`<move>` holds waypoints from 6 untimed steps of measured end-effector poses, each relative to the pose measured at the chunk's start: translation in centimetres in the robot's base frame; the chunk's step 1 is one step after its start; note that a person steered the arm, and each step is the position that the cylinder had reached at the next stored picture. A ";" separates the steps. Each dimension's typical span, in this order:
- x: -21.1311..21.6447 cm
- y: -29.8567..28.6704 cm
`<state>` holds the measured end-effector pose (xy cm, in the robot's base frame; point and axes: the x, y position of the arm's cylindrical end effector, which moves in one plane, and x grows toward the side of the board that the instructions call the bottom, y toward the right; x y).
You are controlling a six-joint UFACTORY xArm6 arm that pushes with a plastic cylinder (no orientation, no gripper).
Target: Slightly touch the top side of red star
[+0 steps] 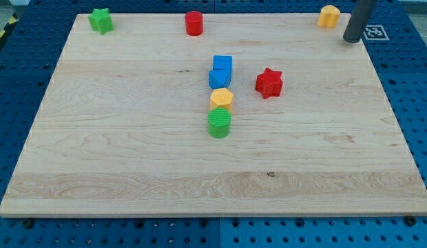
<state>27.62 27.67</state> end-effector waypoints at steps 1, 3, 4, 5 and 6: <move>0.0 1.2; 1.7 -0.3; 5.0 -3.9; 7.3 -8.1; 8.7 -13.5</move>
<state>36.36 14.13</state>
